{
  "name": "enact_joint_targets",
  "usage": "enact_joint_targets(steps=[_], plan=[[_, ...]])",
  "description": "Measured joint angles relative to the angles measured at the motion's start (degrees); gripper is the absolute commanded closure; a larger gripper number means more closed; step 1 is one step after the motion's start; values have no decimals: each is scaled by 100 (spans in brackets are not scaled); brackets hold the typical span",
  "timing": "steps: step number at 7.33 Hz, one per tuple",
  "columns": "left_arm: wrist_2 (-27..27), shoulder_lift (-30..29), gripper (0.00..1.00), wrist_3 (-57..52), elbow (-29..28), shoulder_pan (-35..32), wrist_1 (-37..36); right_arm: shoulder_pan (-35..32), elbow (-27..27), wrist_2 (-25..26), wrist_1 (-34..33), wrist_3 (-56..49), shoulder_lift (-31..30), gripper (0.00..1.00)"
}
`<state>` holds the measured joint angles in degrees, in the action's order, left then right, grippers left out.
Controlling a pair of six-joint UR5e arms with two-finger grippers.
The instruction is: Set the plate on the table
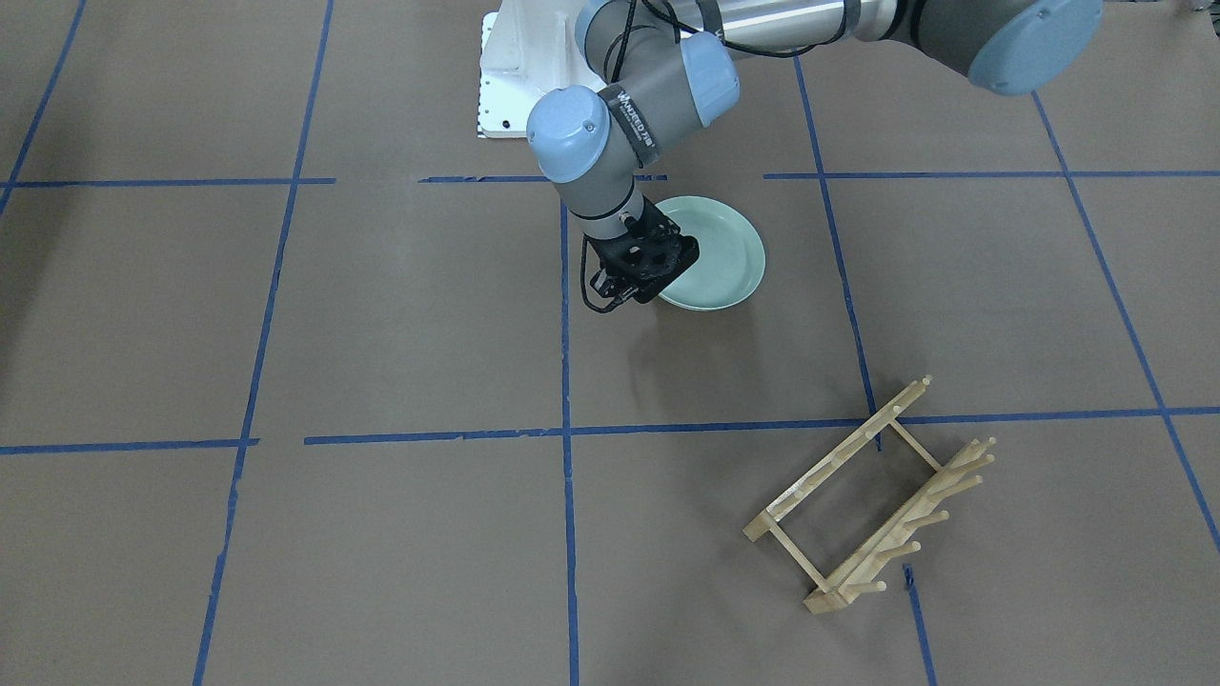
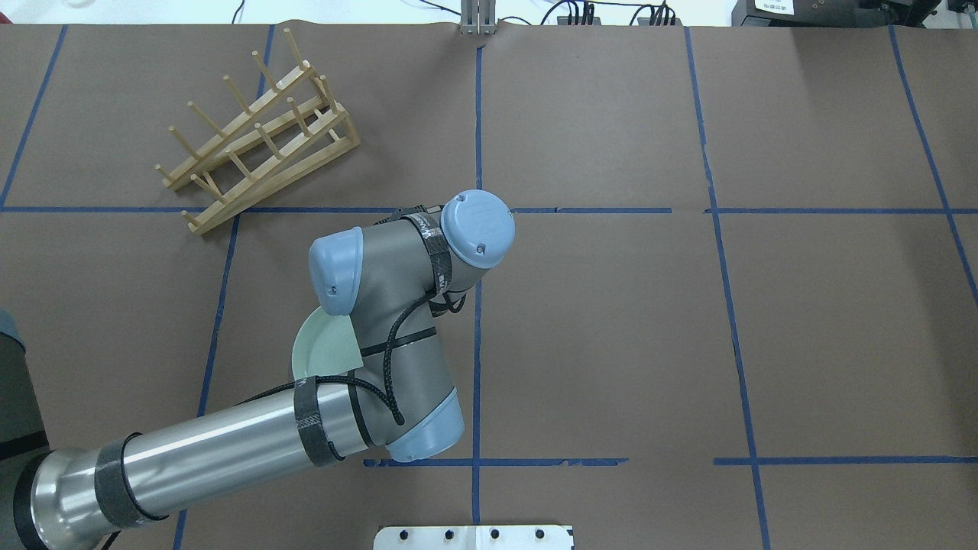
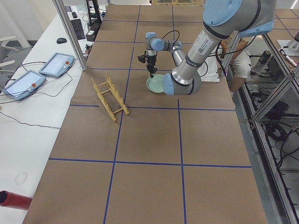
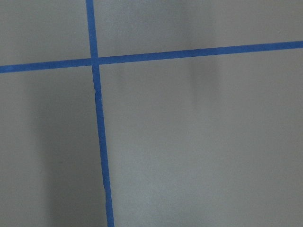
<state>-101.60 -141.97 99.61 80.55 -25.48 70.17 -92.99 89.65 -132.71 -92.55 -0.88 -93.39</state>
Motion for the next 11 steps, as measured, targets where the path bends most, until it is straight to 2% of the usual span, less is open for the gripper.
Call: enact_joint_targets(steps=[3, 5, 6, 8, 11], plan=[[11, 16, 0, -296, 126, -149, 136, 0, 0, 0, 0, 0, -3, 0], [-206, 187, 0, -977, 574, -1181, 507, 0, 0, 0, 0, 0, -4, 0], [-627, 471, 0, -1559, 877, -1844, 781, 0, 0, 0, 0, 0, -4, 0], [-1504, 1264, 0, -3396, 1643, -3058, 1010, 0, 0, 0, 0, 0, -3, 0], [-2268, 2507, 0, -6189, 2003, -4555, 1061, 0, -2, 0, 0, 0, -3, 0]])
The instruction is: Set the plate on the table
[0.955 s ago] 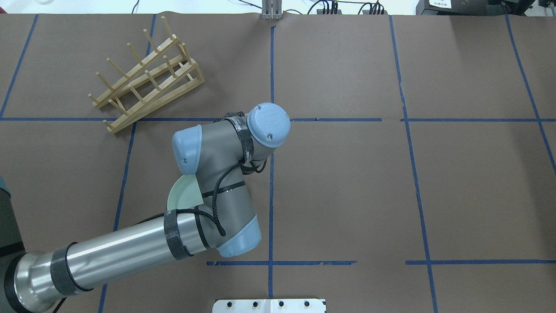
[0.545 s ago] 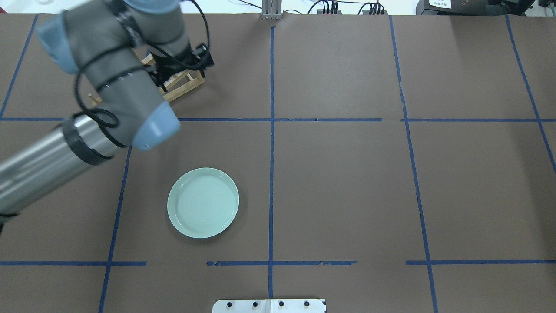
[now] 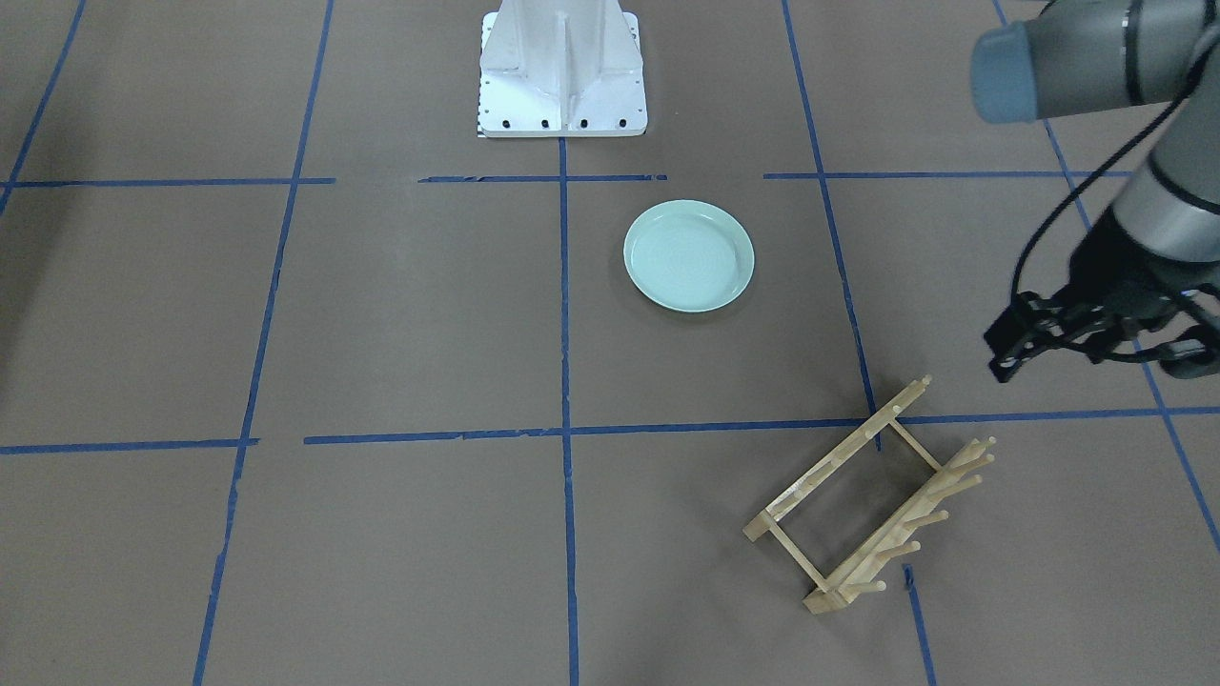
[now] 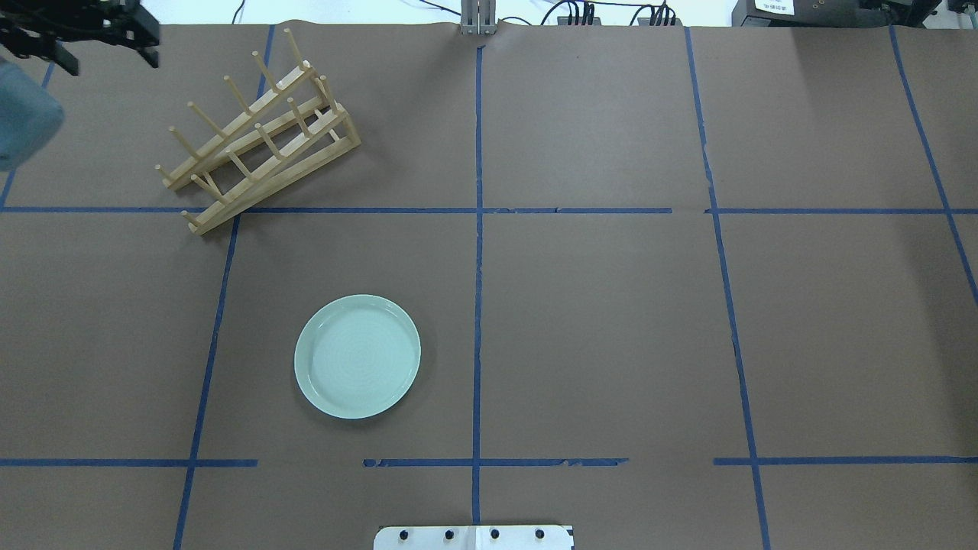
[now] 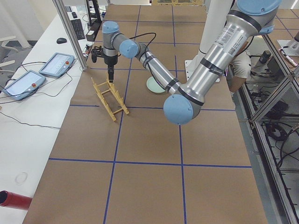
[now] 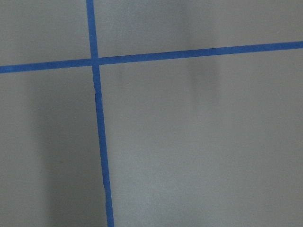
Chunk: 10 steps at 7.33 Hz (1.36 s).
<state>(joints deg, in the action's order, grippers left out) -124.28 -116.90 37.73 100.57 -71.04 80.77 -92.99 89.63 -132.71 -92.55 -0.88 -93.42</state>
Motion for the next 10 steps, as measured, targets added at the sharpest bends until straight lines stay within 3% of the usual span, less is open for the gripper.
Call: enact_joint_targets(steps=[3, 5, 7, 10], plan=[[-461, 1339, 0, -2646, 13, -1421, 33, 0, -7, 0, 0, 0, -1, 0], [-822, 2336, 0, -3686, 103, -2159, 194, 0, -7, 0, 0, 0, -2, 0], [-1202, 3151, 0, -3625, 269, -2378, 798, 0, -6, 0, 0, 0, -1, 0], [-1438, 3528, 0, -3250, 220, -2393, 1039, 0, -5, 0, 0, 0, 1, 0]])
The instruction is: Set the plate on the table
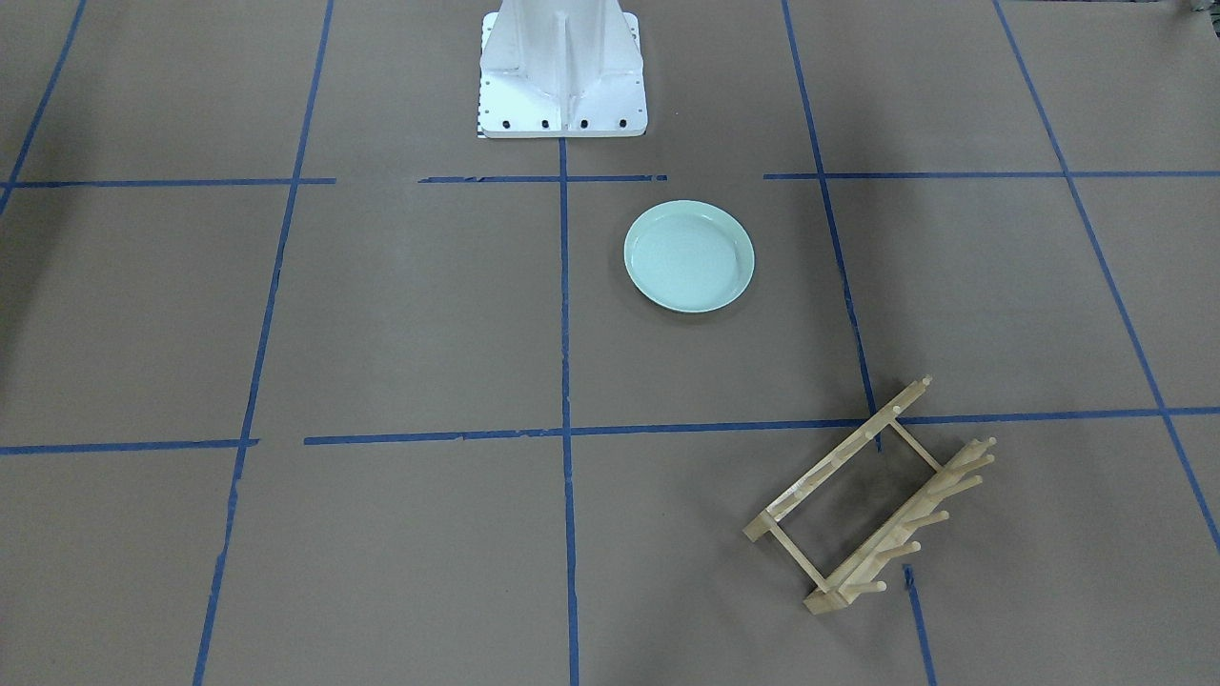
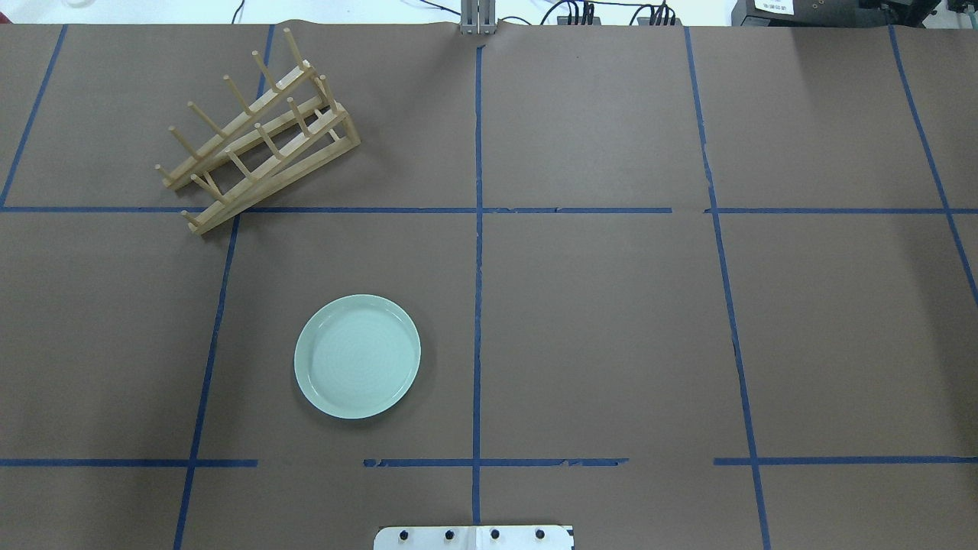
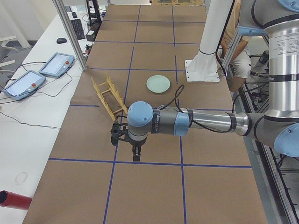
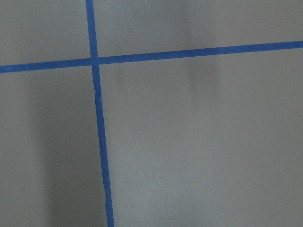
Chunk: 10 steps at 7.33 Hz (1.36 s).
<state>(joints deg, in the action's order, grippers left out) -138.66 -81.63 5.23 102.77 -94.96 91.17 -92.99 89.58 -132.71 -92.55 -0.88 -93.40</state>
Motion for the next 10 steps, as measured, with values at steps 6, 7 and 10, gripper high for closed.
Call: enact_joint_targets(steps=[6, 7, 10], plan=[[415, 259, 0, -5, 342, -67, -52, 0, 5, 0, 0, 0, -1, 0], [405, 271, 0, -252, 300, -58, -115, 0, 5, 0, 0, 0, -2, 0], [53, 226, 0, -809, 127, -57, -683, 0, 3, 0, 0, 0, -2, 0]])
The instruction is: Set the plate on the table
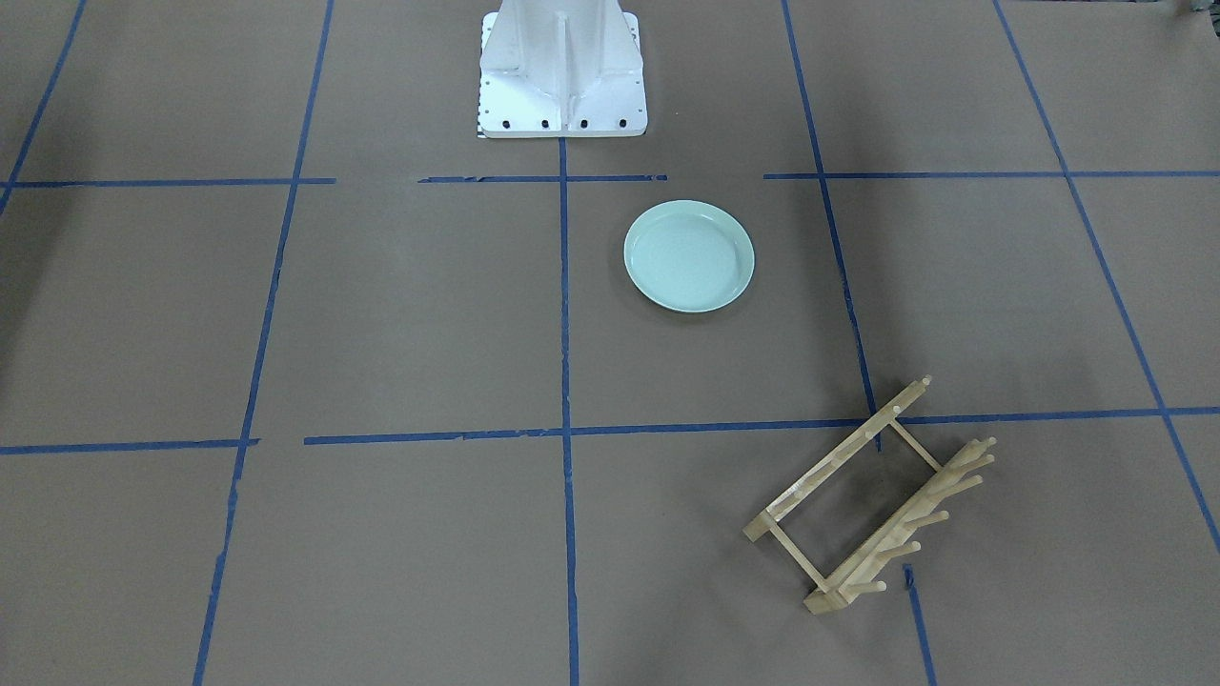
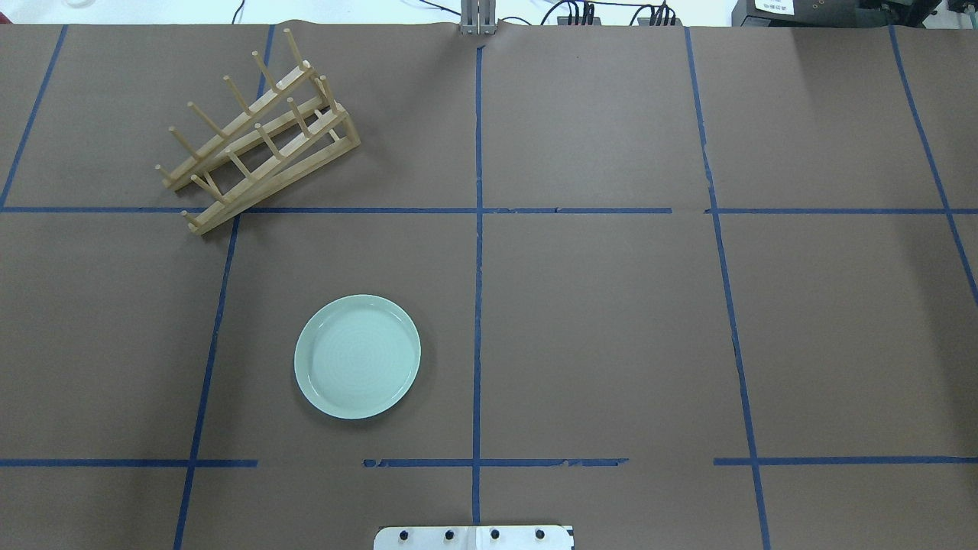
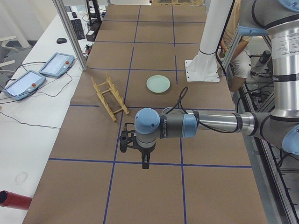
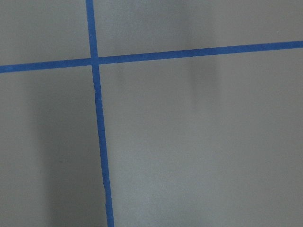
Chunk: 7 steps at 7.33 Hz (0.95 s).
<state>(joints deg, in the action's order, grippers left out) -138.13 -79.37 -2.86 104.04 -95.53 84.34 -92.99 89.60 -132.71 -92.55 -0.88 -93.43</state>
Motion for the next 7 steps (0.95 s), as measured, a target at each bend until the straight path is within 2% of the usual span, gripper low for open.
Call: enact_joint_targets(steps=[2, 7], plan=[[-122, -57, 0, 90, -56, 13, -35, 0, -4, 0, 0, 0, 0, 0], [44, -87, 0, 119, -205, 88, 37, 0, 0, 0, 0, 0, 1, 0]])
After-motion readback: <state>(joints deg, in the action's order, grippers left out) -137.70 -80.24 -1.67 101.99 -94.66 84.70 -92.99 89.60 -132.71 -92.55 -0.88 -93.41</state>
